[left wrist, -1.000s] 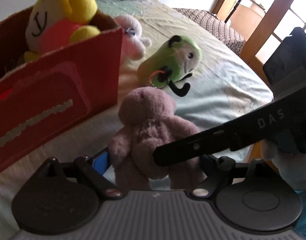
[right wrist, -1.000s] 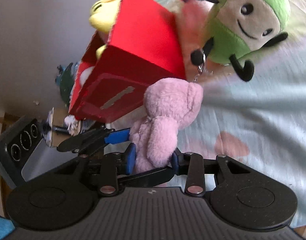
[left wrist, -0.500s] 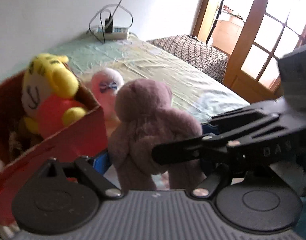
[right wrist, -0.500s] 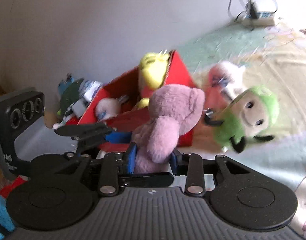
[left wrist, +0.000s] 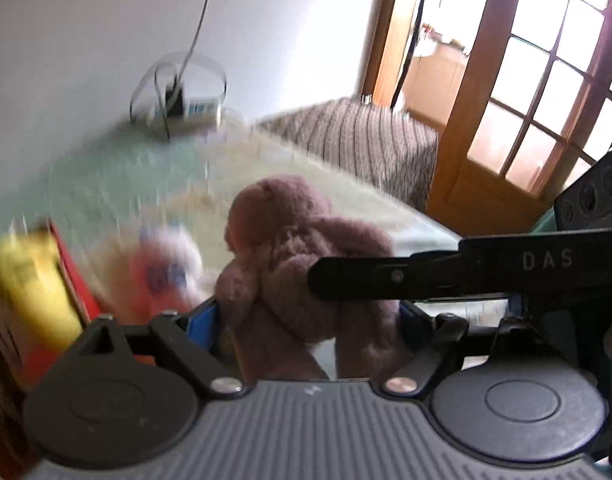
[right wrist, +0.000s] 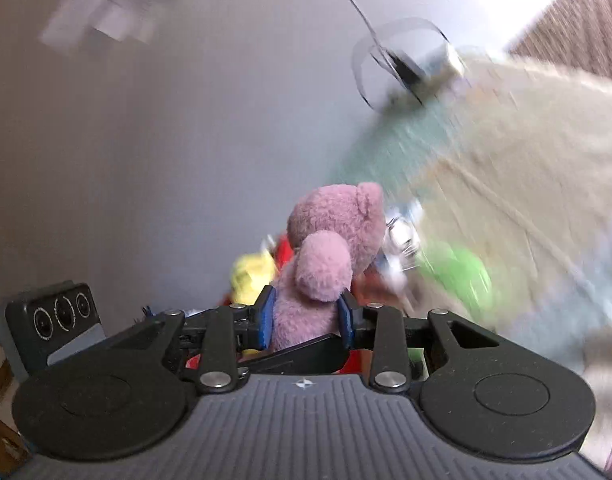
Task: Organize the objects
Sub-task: 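Lift the pink bear with the right gripper and carry it over the box, then lower the pink bear into the red box beside the tiger plush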
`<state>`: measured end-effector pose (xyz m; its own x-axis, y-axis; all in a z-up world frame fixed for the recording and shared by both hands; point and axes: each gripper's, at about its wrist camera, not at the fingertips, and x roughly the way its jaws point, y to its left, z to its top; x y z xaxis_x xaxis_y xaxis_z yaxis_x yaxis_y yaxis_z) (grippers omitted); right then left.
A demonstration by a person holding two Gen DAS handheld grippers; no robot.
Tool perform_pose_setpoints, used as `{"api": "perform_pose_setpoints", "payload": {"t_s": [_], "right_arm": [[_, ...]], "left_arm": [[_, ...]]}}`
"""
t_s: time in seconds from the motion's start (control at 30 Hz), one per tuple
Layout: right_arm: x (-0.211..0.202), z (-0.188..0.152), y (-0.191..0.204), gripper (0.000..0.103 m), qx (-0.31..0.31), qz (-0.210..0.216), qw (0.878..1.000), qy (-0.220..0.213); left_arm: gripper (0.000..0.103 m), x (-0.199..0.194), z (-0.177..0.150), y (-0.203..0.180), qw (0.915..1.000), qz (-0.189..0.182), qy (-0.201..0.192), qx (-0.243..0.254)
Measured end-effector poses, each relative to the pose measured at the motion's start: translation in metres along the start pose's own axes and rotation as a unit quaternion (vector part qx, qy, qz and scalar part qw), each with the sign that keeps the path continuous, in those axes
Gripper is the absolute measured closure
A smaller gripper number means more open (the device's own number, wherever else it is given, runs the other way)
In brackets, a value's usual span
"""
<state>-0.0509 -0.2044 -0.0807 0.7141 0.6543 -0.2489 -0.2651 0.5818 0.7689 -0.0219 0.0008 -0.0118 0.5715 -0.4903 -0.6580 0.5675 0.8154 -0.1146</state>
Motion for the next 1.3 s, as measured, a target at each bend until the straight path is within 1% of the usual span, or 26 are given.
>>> {"api": "perform_pose_setpoints", "payload": {"t_s": [0.03,0.1,0.17,0.33,0.47,0.7,0.87,0.97,1.07,1.13,1.2,1.3], "right_arm": [[0.001,0.006,0.003,0.069,-0.008,0.003,1.000,-0.001],[0.005,0.017,0.005,0.069,-0.005,0.015,1.000,-0.004],[0.008,0.028,0.013,0.069,-0.028,0.028,0.999,-0.012],[0.021,0.053,0.043,0.069,-0.071,0.080,0.994,-0.026],[0.029,0.058,0.065,0.069,-0.110,0.105,0.988,-0.023],[0.067,0.055,0.098,0.069,-0.138,0.148,0.979,0.014],[0.095,0.047,0.133,0.069,-0.161,0.175,0.971,0.040],[0.113,0.040,0.155,0.068,-0.171,0.184,0.966,0.056],[0.124,0.027,0.177,0.068,-0.178,0.184,0.964,0.075],[0.135,0.019,0.187,0.068,-0.180,0.178,0.963,0.090],[0.142,0.009,0.194,0.068,-0.180,0.169,0.964,0.103],[0.155,-0.008,0.198,0.068,-0.183,0.141,0.965,0.125]], "left_arm": [[0.018,-0.003,0.007,-0.002,0.9999,0.004,-0.013,0.007],[0.018,-0.001,0.020,-0.004,0.9995,0.014,-0.025,0.015],[0.018,-0.006,0.031,-0.002,0.9989,0.024,-0.037,0.018],[0.018,-0.038,0.053,0.007,0.9947,0.054,-0.085,0.024],[0.018,-0.063,0.059,0.012,0.9890,0.087,-0.118,0.019],[0.018,-0.099,0.046,0.033,0.9801,0.140,-0.140,-0.013],[0.018,-0.130,0.034,0.055,0.9713,0.179,-0.152,-0.037],[0.018,-0.150,0.027,0.069,0.9655,0.200,-0.159,-0.050],[0.018,-0.165,0.018,0.085,0.9601,0.220,-0.161,-0.062],[0.018,-0.173,0.010,0.096,0.9579,0.226,-0.160,-0.076],[0.018,-0.176,0.004,0.108,0.9574,0.225,-0.156,-0.092],[0.018,-0.184,-0.015,0.134,0.9582,0.217,-0.143,-0.120]]}}
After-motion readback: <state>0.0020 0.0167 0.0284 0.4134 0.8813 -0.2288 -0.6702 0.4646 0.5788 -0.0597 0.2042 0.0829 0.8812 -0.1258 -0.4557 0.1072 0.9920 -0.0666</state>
